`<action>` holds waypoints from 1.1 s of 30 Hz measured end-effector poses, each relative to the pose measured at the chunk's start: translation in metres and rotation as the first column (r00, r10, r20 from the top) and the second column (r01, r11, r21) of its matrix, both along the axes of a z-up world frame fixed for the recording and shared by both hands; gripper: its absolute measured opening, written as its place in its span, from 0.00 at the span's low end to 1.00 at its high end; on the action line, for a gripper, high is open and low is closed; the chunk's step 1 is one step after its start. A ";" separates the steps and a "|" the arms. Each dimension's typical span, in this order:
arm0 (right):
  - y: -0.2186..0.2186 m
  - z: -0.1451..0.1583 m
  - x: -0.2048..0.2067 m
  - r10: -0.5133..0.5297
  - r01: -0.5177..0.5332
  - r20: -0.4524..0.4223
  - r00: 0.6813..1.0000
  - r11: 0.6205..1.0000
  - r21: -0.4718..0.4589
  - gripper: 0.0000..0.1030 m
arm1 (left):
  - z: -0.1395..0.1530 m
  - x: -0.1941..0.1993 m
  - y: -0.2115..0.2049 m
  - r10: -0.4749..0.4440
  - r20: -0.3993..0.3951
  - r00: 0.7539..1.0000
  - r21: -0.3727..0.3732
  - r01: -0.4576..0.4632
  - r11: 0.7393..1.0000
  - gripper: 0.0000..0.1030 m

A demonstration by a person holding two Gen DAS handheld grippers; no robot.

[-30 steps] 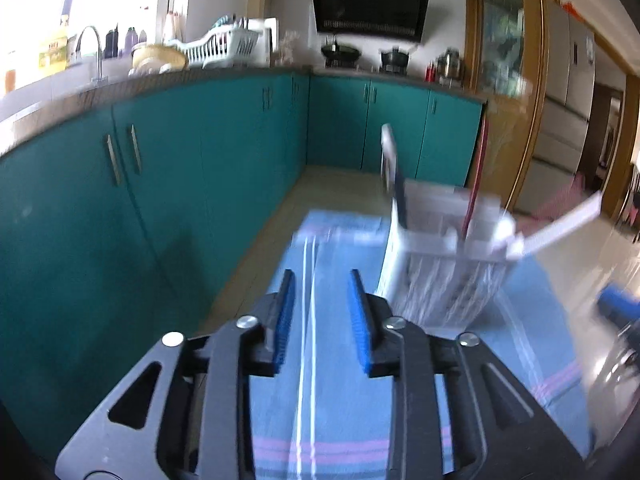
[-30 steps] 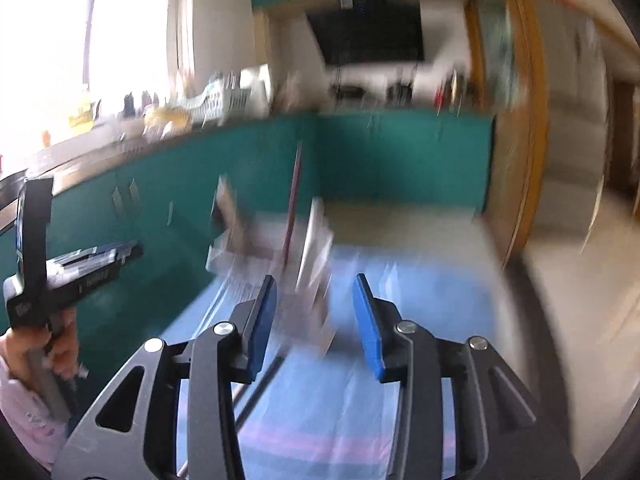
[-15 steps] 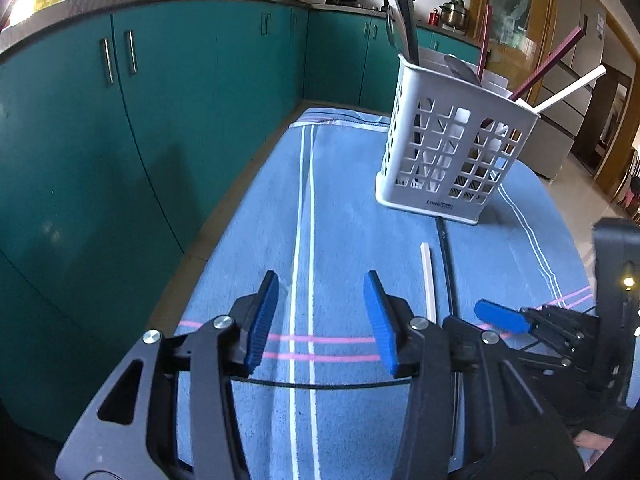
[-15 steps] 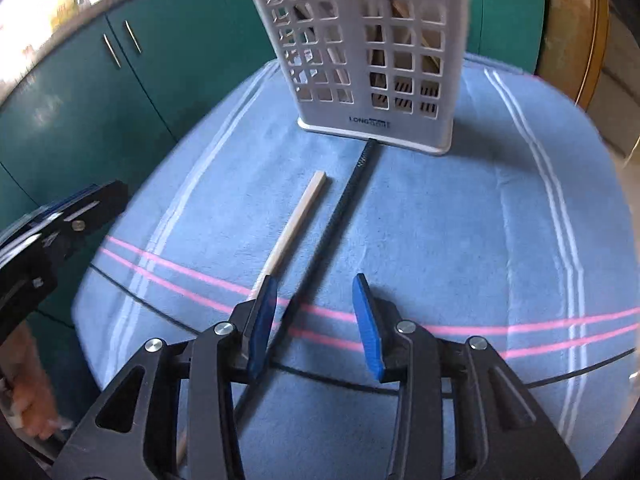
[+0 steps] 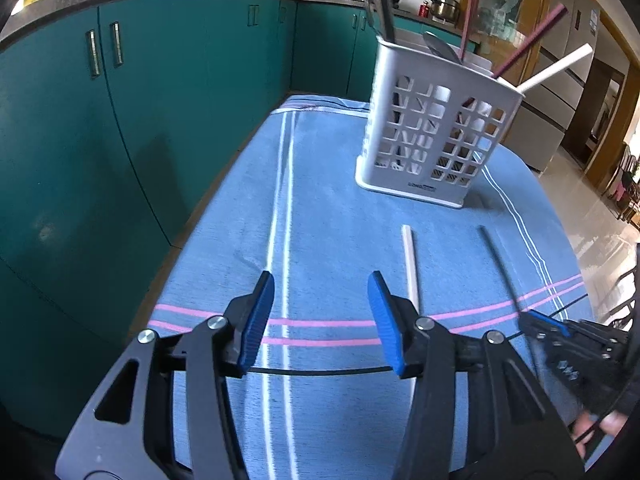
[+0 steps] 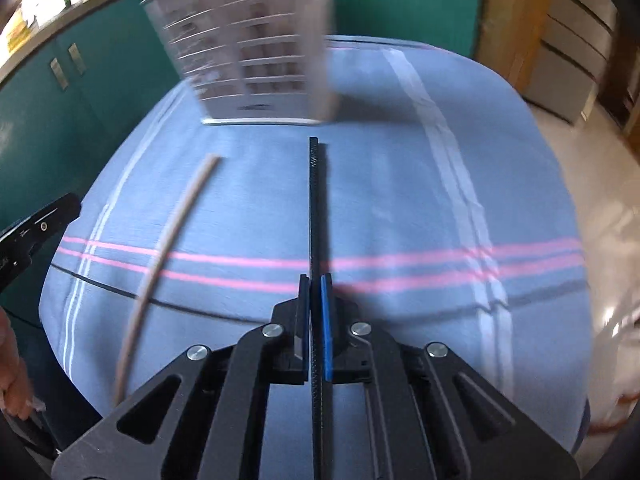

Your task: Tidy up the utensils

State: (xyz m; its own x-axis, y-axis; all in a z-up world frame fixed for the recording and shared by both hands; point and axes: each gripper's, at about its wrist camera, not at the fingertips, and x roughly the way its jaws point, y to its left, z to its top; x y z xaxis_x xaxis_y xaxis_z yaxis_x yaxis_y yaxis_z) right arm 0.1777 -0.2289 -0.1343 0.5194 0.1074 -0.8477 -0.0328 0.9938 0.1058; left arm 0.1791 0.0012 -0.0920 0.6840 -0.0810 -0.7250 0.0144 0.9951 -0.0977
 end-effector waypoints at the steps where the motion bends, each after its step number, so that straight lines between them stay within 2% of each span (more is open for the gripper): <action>1: -0.009 0.001 -0.005 -0.017 0.017 -0.005 1.000 1.000 0.004 0.06 | -0.001 0.000 -0.004 -0.009 -0.002 1.000 0.002 0.009 1.000 0.48; 3: -0.015 0.002 -0.011 -0.015 0.016 -0.017 1.000 1.000 0.023 0.06 | -0.003 0.000 -0.012 -0.024 -0.008 1.000 0.007 0.024 1.000 0.48; 7: -0.015 0.008 -0.019 0.083 -0.081 -0.012 0.996 0.991 0.108 0.08 | -0.009 0.003 -0.029 -0.052 -0.026 0.998 0.016 0.053 0.998 0.50; 8: -0.016 0.010 -0.021 0.088 -0.087 -0.002 0.996 0.989 0.116 0.12 | -0.010 0.003 -0.032 -0.056 -0.032 0.998 0.019 0.057 0.998 0.50; 9: -0.016 0.012 -0.022 0.082 -0.082 0.005 0.997 0.990 0.115 0.19 | -0.012 0.004 -0.036 -0.060 -0.039 0.997 0.025 0.061 0.998 0.50; 11: -0.018 0.014 -0.021 0.065 -0.066 0.013 0.998 0.991 0.115 0.23 | -0.016 0.005 -0.041 -0.067 -0.055 0.996 0.032 0.069 0.997 0.51; 18: -0.032 0.006 -0.014 0.029 -0.028 -0.004 1.000 0.989 0.146 0.28 | -0.040 0.022 -0.059 -0.098 -0.126 0.987 0.045 0.104 0.994 0.52; 19: -0.033 0.004 -0.013 0.029 -0.028 -0.005 1.000 0.989 0.147 0.29 | -0.043 0.024 -0.061 -0.100 -0.136 0.986 0.044 0.107 0.993 0.55; 22: -0.032 0.005 -0.015 0.040 -0.040 0.003 0.999 0.988 0.148 0.31 | -0.045 0.027 -0.068 -0.099 -0.129 0.987 0.074 0.110 0.991 0.57; 25: -0.027 0.003 -0.011 0.053 -0.054 0.010 0.999 0.990 0.129 0.34 | -0.047 0.027 -0.070 -0.078 -0.119 0.990 0.104 0.090 0.990 0.27; 27: -0.024 0.003 -0.008 0.062 -0.063 0.017 0.998 0.992 0.111 0.34 | -0.046 0.027 -0.067 -0.073 -0.126 0.989 0.092 0.085 0.992 0.16; 33: -0.009 0.000 0.003 0.077 -0.077 0.025 0.997 0.997 0.026 0.34 | -0.045 0.010 -0.064 -0.074 -0.139 0.988 0.107 0.089 0.990 0.11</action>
State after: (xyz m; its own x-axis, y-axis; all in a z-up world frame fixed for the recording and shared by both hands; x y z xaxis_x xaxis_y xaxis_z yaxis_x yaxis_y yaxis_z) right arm 0.1806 -0.2377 -0.1339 0.5288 0.1706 -0.8314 -0.1120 0.9851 0.1308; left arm 0.1887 -0.0624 -0.1366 0.5745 -0.0453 -0.8173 0.0904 0.9959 0.0083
